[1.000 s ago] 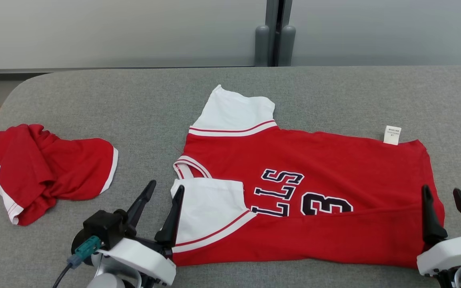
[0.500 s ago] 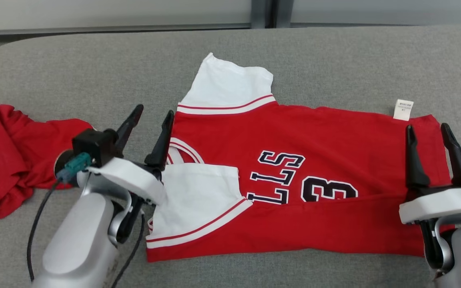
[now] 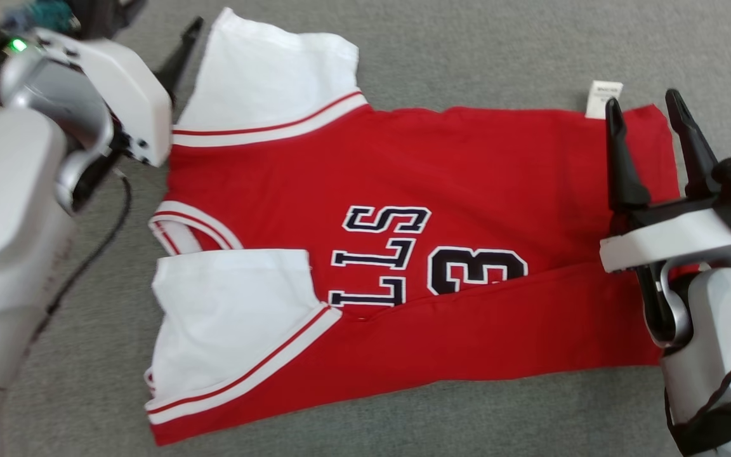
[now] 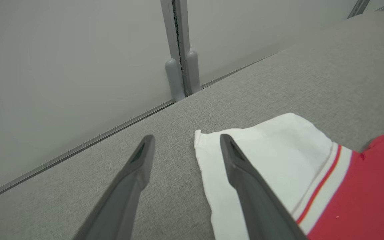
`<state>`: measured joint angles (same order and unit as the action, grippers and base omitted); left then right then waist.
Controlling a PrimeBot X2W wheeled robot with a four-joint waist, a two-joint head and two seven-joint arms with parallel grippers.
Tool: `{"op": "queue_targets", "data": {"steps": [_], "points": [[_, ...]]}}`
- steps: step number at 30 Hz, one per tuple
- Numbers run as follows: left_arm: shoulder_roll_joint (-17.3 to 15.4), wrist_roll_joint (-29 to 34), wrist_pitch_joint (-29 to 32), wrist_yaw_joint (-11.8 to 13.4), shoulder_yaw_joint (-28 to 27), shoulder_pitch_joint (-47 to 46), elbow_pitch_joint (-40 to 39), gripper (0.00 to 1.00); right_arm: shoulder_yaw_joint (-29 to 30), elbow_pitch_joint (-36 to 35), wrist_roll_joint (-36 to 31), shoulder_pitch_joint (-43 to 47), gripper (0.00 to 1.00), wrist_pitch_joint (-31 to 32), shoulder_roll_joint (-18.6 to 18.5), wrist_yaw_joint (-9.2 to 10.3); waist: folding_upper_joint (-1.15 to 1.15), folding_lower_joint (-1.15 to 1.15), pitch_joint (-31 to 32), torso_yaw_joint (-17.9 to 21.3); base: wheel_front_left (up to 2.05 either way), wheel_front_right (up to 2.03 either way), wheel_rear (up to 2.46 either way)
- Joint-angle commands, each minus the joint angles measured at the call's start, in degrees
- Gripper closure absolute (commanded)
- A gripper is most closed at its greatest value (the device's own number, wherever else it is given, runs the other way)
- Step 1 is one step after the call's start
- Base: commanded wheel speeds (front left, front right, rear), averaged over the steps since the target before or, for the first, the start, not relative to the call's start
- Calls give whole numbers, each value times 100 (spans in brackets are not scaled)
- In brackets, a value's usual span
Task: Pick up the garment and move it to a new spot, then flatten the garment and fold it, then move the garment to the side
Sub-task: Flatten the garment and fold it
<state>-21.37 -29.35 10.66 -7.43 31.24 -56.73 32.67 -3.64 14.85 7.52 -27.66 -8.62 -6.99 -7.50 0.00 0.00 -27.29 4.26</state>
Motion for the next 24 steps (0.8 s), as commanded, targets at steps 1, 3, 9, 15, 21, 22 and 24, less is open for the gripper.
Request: {"op": "queue_targets", "data": {"steps": [1,3,9,15,21,22,24], "points": [[-167,-190,179,-3,131,-174,47,0,-16,14,38,-122,0,-41,4,2,0,0,-327,327,0,0,0],[-478,-770,843,-5,524,-502,97,0,-71,60,56,-299,0,-89,43,2,0,0,-450,479,0,0,0],[-965,-1293,1198,-6,1095,-868,53,0,-152,172,97,-407,0,-216,158,2,0,0,-536,664,0,0,0],[-1111,-1518,1143,-6,1422,-1078,141,0,-166,220,126,-429,0,-276,215,2,0,0,-600,768,0,0,0],[-1163,-1597,1043,-6,1746,-1310,374,0,-90,226,141,-443,0,-314,271,2,0,0,-696,901,0,0,0],[-1164,-1601,1007,-7,1786,-1339,416,0,-81,236,134,-437,0,-320,277,2,0,0,-713,923,0,0,0],[-1164,-1614,928,-7,1866,-1405,523,0,-75,251,116,-418,0,-329,294,2,0,0,-743,957,0,0,0]]}}
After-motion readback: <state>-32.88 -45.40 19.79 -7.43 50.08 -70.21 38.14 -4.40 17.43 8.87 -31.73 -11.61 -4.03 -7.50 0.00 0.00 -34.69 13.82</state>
